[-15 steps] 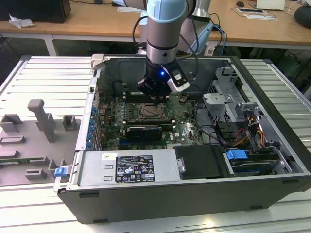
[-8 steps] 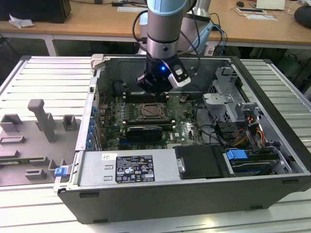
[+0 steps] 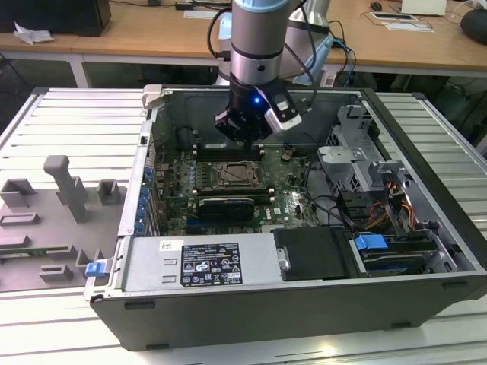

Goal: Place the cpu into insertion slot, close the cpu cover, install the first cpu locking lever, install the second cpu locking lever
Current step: 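Install the second cpu locking lever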

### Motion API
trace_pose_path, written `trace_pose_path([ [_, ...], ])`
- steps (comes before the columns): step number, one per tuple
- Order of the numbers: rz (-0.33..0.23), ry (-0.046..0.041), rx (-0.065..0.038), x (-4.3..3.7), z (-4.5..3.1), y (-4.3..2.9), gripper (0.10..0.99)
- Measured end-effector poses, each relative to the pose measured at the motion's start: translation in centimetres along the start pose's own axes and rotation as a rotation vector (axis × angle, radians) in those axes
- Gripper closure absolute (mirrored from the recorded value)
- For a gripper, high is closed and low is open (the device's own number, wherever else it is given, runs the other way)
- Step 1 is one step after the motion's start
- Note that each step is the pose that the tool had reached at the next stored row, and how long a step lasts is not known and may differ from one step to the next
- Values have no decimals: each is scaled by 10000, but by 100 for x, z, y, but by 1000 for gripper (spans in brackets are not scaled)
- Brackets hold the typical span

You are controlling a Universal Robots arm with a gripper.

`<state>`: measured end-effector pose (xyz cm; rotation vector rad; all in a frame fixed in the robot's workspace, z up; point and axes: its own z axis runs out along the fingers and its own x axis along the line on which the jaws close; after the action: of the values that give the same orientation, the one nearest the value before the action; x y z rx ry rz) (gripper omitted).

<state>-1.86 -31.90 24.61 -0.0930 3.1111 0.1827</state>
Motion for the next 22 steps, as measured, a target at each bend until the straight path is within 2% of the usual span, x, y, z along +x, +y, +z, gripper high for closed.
trace_pose_path([
  [18,0,0,0,9,-18,-152,980],
  [20,0,0,0,12,-23,-204,980],
  [22,0,0,0,13,-25,-226,980],
])
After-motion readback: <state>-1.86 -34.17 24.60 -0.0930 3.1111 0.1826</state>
